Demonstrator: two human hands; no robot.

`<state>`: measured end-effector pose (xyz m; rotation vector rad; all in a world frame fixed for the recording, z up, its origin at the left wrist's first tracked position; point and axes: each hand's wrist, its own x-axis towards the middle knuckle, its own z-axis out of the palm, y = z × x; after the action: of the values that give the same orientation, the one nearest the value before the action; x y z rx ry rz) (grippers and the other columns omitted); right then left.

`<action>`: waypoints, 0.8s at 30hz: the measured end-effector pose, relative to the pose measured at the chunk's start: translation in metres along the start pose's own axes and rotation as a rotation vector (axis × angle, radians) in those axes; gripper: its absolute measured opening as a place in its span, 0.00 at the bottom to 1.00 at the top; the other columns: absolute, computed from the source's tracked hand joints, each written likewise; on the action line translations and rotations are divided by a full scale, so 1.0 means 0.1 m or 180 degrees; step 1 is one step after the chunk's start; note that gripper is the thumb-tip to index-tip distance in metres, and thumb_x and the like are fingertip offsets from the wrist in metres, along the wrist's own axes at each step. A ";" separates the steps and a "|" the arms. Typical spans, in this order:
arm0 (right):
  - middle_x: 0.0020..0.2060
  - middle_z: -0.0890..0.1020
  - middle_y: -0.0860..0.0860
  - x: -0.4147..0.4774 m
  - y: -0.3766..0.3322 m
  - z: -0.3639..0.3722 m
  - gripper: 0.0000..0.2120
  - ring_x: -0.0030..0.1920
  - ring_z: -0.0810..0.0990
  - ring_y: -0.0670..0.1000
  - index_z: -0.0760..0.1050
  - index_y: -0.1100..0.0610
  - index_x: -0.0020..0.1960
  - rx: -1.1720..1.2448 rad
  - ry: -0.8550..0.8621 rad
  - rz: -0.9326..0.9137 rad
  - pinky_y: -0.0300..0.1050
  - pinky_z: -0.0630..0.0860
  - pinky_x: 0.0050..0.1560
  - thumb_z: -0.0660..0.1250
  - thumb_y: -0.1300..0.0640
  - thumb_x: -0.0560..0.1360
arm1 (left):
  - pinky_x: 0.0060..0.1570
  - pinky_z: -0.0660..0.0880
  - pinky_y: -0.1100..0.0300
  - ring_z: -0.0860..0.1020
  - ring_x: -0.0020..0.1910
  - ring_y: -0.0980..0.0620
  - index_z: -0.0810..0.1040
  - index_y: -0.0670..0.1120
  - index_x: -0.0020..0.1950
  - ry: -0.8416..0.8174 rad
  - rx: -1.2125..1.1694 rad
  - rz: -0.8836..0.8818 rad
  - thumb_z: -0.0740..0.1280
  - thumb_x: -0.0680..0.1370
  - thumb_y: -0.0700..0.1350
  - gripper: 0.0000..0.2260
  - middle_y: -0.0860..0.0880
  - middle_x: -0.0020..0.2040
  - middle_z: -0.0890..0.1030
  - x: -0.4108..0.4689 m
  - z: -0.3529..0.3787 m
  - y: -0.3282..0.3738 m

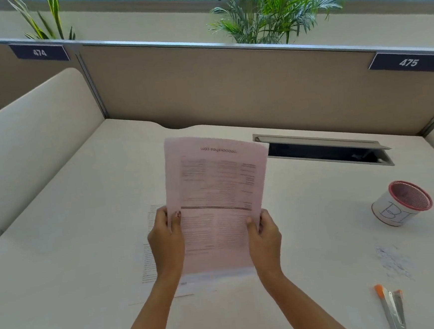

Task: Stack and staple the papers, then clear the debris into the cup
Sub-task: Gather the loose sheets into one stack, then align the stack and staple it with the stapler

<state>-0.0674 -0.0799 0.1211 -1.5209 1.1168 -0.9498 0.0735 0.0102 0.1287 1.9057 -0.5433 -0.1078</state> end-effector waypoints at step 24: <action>0.62 0.68 0.58 0.23 0.01 1.16 0.14 0.56 0.76 0.59 0.71 0.61 0.62 -0.1441 -0.0969 0.1476 0.50 0.77 0.54 0.56 0.59 0.79 | 0.60 0.70 0.42 0.72 0.61 0.33 0.76 0.40 0.64 -0.0426 0.1646 -0.1607 0.64 0.79 0.45 0.15 0.37 0.66 0.71 0.64 -0.34 -0.84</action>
<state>0.0481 -0.0719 0.0969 -1.5861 1.4316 -0.1452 0.1682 0.0373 0.0778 2.5251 -0.1683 -0.4613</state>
